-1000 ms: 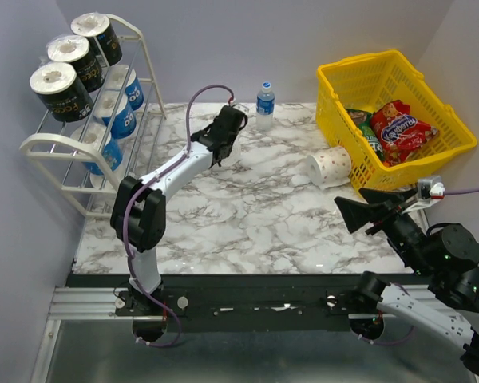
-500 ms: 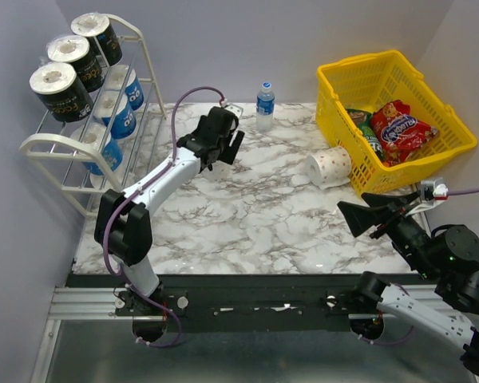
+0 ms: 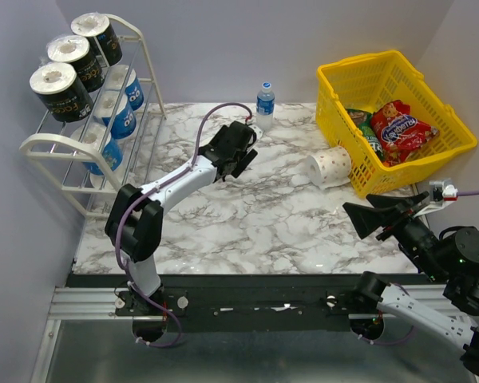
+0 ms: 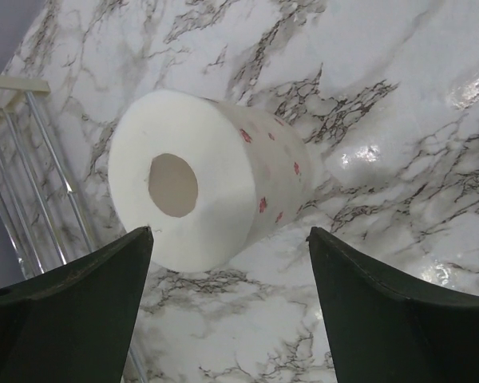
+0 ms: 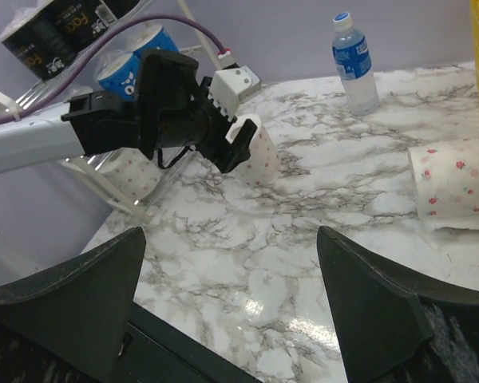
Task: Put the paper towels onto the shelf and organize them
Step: Place the paper towel at the center of the board, then pick up the paper towel from the center of the board.
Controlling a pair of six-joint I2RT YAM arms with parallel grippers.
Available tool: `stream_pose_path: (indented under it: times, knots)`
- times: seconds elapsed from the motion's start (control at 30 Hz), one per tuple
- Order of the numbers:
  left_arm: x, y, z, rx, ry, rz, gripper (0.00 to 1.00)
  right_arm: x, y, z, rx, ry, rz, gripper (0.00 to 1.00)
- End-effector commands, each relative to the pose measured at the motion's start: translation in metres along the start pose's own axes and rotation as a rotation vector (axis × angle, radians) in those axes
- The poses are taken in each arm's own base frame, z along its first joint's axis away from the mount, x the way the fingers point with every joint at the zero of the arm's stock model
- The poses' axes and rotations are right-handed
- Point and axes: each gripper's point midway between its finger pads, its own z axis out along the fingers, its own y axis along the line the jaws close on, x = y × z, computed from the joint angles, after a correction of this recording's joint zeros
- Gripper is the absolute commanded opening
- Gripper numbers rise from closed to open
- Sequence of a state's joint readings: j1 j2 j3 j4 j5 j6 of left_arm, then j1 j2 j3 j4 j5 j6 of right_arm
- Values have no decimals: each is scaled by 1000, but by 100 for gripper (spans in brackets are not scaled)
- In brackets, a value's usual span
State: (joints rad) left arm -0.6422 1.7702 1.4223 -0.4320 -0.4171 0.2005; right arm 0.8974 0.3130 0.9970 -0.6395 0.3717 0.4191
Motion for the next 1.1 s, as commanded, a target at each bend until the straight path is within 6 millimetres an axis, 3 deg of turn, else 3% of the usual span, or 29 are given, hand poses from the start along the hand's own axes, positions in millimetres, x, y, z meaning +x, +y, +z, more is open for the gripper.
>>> stream_pose_path:
  times: [0.0,0.37,0.6,0.63,0.7,0.77,0.83,0.97,1.03,1.07]
  knots:
    - [-12,14,13,-76,-11,40,86,-2,2,-4,-10,12,2,96]
    - [1,15,41,-58,24,1,78,-3,-1,-3,1,0,-8,97]
    - [11,5,53,-19,38,7,69,-2,-6,-4,21,-9,-3,96]
    - [11,5,53,-22,38,6,66,-3,-6,-4,24,-12,-6,96]
    - [11,8,52,-39,37,6,50,-2,-6,-4,24,-16,-6,96]
    - [8,18,47,-88,33,7,41,-3,-7,-3,27,-18,-7,96]
    - [6,36,45,-162,42,43,38,-3,-6,-2,25,-19,-8,96]
    - [1,103,39,-341,50,47,35,0,-6,2,30,-10,-18,97]
    - [4,131,40,-384,54,26,35,2,-6,5,34,-1,-22,97]
    - [9,155,41,-419,58,20,34,5,-6,7,36,6,-22,97]
